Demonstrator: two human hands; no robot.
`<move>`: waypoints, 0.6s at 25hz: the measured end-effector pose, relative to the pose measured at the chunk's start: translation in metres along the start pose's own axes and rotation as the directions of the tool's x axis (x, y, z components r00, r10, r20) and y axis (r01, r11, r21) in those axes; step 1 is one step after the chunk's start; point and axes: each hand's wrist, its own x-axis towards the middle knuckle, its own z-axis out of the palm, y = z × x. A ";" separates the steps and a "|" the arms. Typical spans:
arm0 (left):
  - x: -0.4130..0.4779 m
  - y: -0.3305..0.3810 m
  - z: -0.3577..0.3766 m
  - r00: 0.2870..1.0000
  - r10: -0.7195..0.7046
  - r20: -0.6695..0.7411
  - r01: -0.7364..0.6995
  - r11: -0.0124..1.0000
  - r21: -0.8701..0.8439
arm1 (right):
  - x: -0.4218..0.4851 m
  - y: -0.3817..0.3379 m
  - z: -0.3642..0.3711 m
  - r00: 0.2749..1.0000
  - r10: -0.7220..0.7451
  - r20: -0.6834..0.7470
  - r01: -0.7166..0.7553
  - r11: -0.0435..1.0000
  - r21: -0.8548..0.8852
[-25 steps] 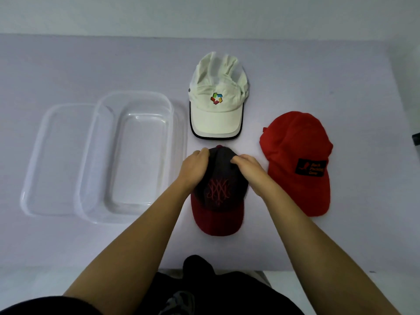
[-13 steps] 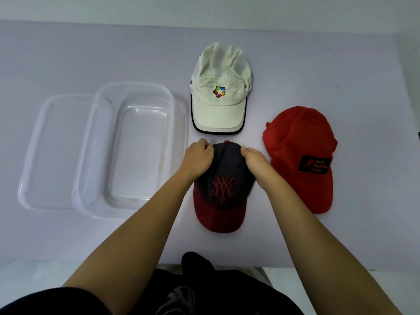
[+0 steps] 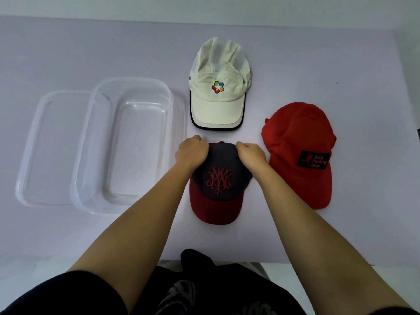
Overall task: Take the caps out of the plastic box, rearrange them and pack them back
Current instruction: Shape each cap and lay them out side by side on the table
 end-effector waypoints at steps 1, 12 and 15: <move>0.000 0.001 0.000 1.000 -0.015 -0.008 0.015 1.000 0.019 | -0.001 -0.002 -0.001 0.999 -0.040 0.009 0.041 0.999 -0.033; -0.002 -0.001 0.007 0.990 -0.046 -0.133 0.056 0.996 0.072 | 0.007 -0.004 0.002 0.986 -0.023 0.165 0.008 0.996 0.091; 0.000 0.000 0.005 0.991 -0.065 -0.119 0.068 0.998 0.020 | 0.009 0.001 0.001 0.994 0.063 0.093 -0.077 0.985 0.153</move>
